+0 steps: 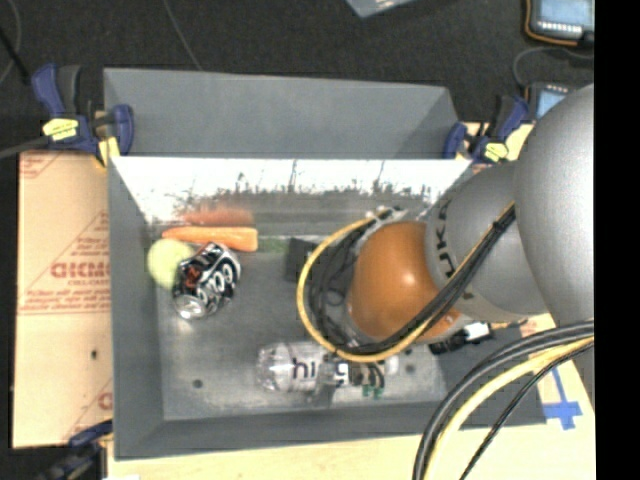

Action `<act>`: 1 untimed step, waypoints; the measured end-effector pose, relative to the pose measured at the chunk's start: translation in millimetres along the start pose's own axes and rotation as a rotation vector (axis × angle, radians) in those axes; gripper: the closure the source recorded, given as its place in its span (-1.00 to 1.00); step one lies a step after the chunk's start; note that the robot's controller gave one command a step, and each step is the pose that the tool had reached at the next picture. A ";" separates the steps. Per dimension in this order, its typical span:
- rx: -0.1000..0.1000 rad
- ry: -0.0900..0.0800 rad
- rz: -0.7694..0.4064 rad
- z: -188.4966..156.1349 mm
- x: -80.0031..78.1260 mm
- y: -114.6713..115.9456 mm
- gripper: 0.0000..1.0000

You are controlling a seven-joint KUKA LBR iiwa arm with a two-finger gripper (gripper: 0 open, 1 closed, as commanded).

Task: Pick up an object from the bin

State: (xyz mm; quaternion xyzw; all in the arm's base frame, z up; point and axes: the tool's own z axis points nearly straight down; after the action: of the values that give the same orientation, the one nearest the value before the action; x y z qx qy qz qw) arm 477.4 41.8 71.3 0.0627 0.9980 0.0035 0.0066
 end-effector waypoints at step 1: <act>0.000 0.000 0.001 0.1 0.1 0.1 1.00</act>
Offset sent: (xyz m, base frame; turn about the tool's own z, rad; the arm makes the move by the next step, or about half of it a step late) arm 0.0059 0.0027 0.1326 0.0036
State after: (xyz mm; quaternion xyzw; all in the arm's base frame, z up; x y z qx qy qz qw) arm 477.3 41.9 71.2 0.0631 0.9980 0.0036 0.0065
